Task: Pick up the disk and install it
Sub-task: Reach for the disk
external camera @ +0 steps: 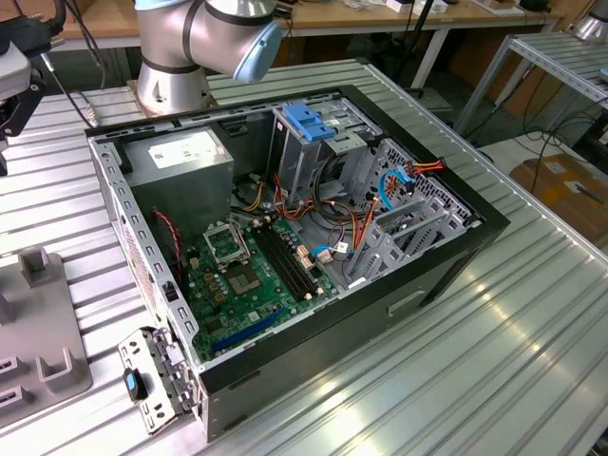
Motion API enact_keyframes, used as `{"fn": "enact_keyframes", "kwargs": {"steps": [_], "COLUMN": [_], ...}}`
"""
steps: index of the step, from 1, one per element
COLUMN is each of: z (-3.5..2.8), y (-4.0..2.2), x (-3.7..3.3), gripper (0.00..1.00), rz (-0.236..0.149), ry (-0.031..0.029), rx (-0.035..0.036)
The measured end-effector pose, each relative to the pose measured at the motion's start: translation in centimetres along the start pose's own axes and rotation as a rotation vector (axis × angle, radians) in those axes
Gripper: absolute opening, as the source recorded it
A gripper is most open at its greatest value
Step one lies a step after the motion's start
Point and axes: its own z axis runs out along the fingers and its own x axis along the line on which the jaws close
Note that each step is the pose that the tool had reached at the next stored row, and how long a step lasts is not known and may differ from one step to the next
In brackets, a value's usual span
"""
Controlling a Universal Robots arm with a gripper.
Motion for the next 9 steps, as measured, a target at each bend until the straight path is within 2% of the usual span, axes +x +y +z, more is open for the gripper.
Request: {"fn": "enact_keyframes", "kwargs": {"steps": [9], "z": [0.0], "y": [-0.02], "x": [0.31], "gripper": [0.11], "rz": [0.0], "ry": [0.0], "rx": [0.0]}}
